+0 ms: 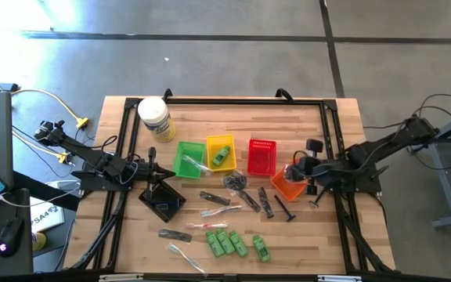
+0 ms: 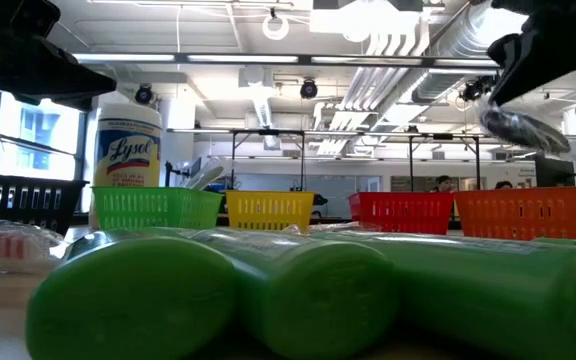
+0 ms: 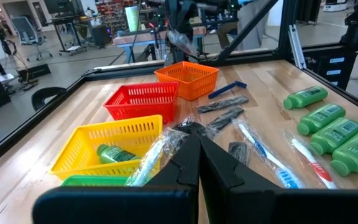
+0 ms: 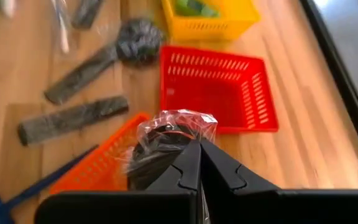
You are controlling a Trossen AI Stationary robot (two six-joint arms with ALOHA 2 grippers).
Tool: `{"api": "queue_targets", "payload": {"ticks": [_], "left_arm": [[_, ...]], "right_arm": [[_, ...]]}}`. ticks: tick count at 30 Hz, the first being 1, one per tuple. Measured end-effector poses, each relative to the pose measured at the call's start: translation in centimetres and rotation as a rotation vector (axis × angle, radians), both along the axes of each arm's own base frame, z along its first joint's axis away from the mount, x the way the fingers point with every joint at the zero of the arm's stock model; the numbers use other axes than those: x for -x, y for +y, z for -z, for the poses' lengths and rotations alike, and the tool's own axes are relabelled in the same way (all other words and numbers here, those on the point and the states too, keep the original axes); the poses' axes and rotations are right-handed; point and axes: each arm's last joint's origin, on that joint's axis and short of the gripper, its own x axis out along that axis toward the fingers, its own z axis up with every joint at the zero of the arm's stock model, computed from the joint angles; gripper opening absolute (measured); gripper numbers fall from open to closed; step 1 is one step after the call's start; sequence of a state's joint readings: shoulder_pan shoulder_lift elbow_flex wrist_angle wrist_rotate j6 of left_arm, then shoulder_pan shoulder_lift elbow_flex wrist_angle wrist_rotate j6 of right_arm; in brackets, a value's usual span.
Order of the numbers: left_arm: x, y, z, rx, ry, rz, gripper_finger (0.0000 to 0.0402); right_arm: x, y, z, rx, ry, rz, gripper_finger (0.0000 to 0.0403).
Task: Pick & Place Travel size toiletries
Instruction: Put the bottom black hairbrush into the orange basket
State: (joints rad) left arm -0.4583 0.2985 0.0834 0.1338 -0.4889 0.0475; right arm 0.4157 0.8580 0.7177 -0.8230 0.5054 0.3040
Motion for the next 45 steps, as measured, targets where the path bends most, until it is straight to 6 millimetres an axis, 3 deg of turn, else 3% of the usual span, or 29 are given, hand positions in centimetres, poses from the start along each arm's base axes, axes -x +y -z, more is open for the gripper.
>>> {"api": "queue_targets", "payload": {"ticks": [12,22,36,40,45], "left_arm": [[0.0,0.0,-0.2,0.009,-0.019,-0.001,0.0000],[0.0,0.0,-0.2,0.005,-0.019,-0.001,0.0000],[0.0,0.0,-0.2,-0.002,-0.018,-0.003,0.0000],[0.0,0.0,-0.2,-0.002,-0.018,-0.003,0.0000],[0.0,0.0,-0.2,-0.002,-0.018,-0.003,0.0000]], "right_arm": [[-3.3,-0.4,3.4,0.004,0.249,0.015,0.0002],[-4.8,-0.9,5.5,0.017,0.400,-0.013,0.0002],[-5.3,-1.5,6.4,0.025,0.462,-0.034,0.0003],[-5.3,-1.4,6.4,0.019,0.470,-0.061,0.0020],[-5.3,-1.5,6.4,0.034,0.474,-0.058,0.0073]]}}
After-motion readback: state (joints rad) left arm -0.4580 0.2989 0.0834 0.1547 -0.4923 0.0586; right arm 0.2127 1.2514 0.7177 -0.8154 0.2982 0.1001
